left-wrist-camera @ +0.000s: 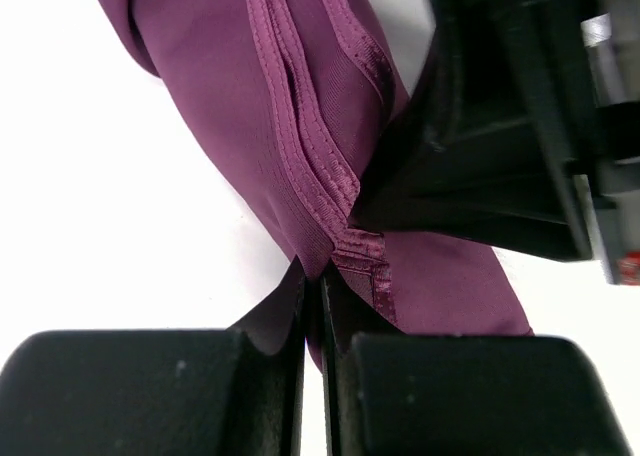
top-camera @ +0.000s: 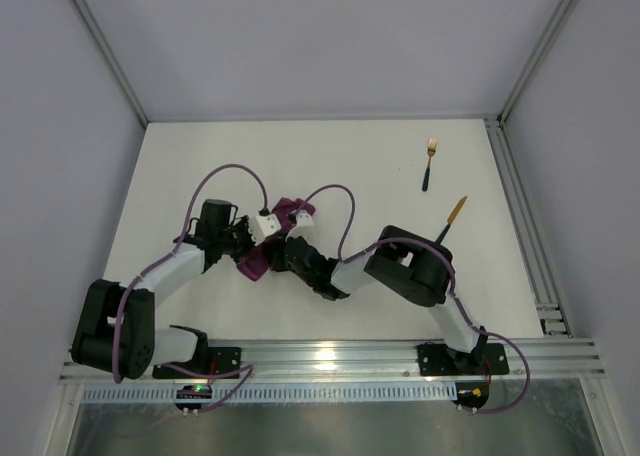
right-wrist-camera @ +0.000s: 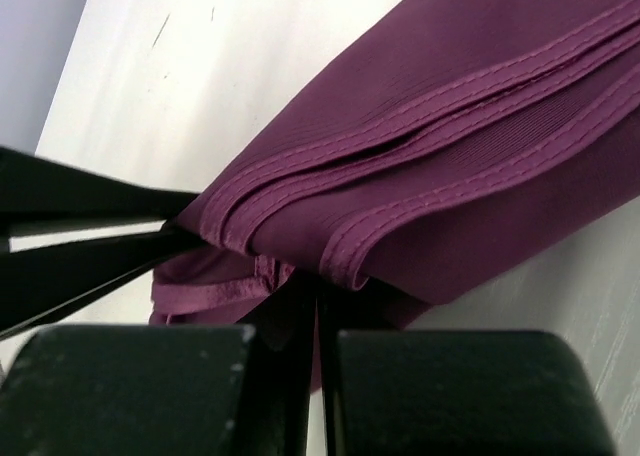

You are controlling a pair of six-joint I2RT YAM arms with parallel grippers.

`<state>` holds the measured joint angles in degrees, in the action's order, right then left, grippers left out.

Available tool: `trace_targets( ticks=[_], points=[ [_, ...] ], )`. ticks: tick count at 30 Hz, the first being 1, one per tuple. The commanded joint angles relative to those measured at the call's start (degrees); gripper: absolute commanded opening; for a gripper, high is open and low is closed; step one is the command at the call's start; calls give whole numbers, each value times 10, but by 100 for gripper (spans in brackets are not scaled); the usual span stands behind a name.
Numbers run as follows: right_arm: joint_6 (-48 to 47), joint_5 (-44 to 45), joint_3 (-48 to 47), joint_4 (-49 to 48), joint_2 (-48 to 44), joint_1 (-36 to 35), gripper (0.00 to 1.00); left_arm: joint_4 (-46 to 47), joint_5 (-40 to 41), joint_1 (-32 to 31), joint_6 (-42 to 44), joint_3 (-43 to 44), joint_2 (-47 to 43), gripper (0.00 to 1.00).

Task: Fold the napkin into a case and place the utensils inside
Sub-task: Smooth out the smaller rectangle-folded napkin at the center of the board.

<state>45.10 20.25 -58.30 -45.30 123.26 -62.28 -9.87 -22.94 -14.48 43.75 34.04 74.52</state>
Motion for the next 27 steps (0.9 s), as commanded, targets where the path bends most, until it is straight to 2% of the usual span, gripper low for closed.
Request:
trace_targets(
  ticks=[1, 8, 18, 27],
  points=[
    [-16, -44, 17, -3, -56, 1, 4, 44, 8, -1, -6, -3, -8, 4],
    [12, -72, 20, -35, -42, 0, 4, 31, 10, -7, 6, 1, -1, 5],
    [22, -94, -21, -31, -11, 1, 4, 25, 4, -8, 5, 6, 4, 4],
    [59, -82, -47, -38, 36, 23, 4, -57, -41, -8, 22, 26, 2, 5]
  ],
)
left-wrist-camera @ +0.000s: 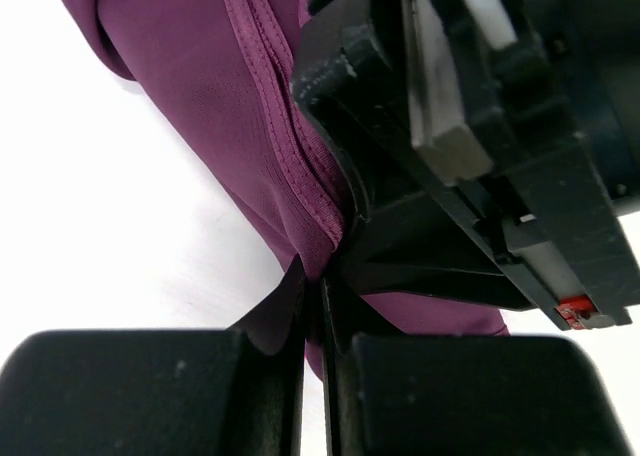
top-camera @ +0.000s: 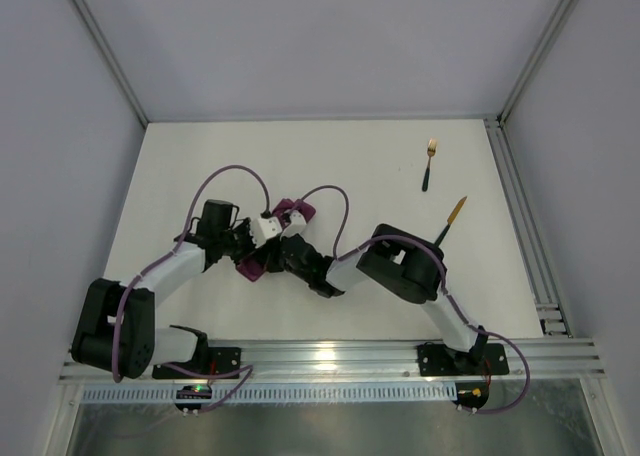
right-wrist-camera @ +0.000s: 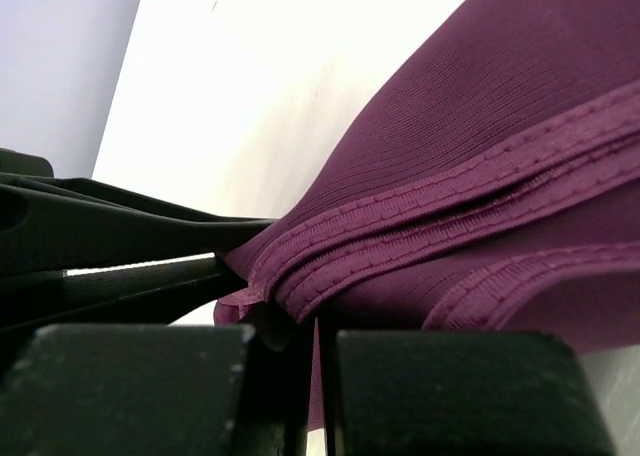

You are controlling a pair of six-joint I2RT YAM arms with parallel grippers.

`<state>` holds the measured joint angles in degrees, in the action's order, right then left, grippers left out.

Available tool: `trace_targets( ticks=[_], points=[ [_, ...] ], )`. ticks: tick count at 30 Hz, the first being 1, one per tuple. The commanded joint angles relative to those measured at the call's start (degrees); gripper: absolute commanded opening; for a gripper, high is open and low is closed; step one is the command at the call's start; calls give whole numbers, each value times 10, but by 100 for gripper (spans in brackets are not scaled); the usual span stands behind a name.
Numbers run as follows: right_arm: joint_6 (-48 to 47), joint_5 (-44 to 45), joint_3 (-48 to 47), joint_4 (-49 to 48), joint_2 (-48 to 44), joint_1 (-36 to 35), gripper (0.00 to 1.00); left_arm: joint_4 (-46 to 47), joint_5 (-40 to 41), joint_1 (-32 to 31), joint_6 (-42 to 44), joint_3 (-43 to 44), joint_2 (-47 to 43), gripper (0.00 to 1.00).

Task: Fold the napkin into a case and place the utensils inside
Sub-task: Smooth out the smaller rectangle-folded napkin at the center of the board.

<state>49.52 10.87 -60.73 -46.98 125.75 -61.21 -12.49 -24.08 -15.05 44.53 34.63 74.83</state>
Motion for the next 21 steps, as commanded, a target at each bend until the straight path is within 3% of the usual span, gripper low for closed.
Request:
trace_targets(
  ticks=[1, 11, 21],
  points=[
    [10, 10, -31, -28, 14, 14, 4, -34, -32, -2, 17, 21, -2, 5],
    [14, 20, -25, -36, 9, 15, 4, -99, -8, -2, 71, 42, 15, 11],
    [25, 6, 94, -1, -119, 16, 5, -106, -7, -4, 139, 9, -1, 11]
  ],
)
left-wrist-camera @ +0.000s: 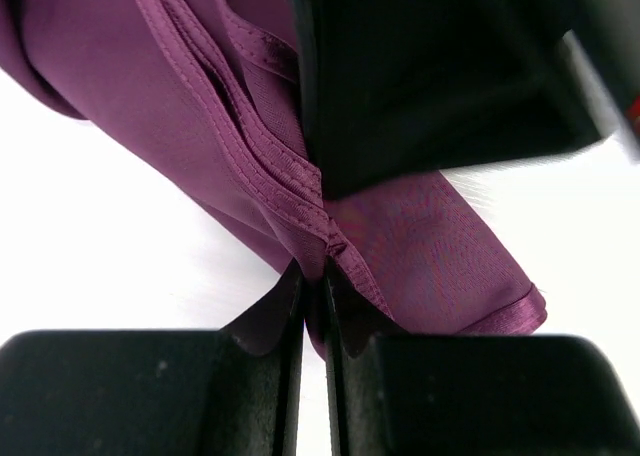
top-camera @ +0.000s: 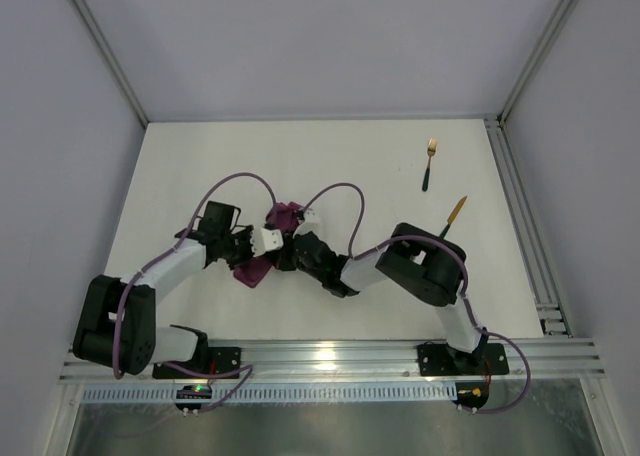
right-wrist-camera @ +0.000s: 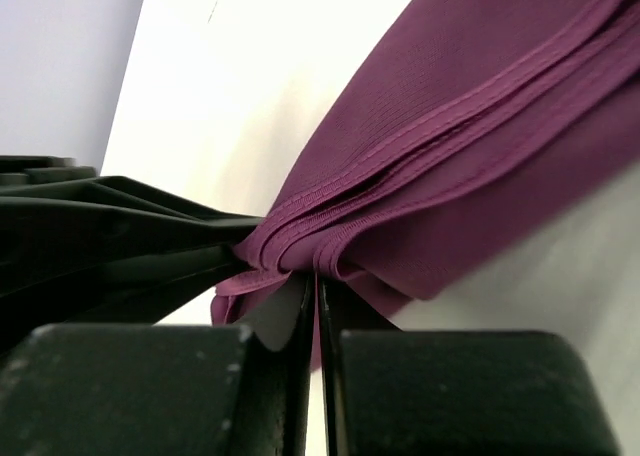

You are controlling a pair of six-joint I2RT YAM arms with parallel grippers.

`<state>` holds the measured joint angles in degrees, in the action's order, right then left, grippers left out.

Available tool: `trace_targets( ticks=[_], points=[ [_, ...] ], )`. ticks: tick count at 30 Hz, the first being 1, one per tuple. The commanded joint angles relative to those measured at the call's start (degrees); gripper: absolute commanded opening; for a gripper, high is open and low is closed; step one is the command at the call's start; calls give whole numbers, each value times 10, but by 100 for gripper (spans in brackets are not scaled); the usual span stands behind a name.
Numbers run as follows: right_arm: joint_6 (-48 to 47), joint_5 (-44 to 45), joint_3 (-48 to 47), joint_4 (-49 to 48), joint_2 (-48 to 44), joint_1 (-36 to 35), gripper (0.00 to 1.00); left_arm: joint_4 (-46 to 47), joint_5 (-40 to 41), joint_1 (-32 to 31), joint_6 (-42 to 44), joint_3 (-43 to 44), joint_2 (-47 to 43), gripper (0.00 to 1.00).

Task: Fold the napkin into a case and place the utensils inside
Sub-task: Smooth out the smaller rectangle-folded napkin at the center of the board.

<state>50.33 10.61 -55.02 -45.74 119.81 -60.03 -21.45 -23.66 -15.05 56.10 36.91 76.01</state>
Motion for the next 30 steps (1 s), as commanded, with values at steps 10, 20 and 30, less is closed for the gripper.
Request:
trace_targets(
  ticks=[10, 20, 30],
  points=[
    [57, -29, 140, -52, -113, 28, 8, 7, 49, -49, 58, -57, -24, 13],
    [17, -38, 167, -44, -159, 47, 22, 19, 91, -82, 88, -76, -6, 13],
    [29, -42, 131, -37, -131, 68, 48, -73, 84, -93, 167, -51, 5, 14]
  ],
)
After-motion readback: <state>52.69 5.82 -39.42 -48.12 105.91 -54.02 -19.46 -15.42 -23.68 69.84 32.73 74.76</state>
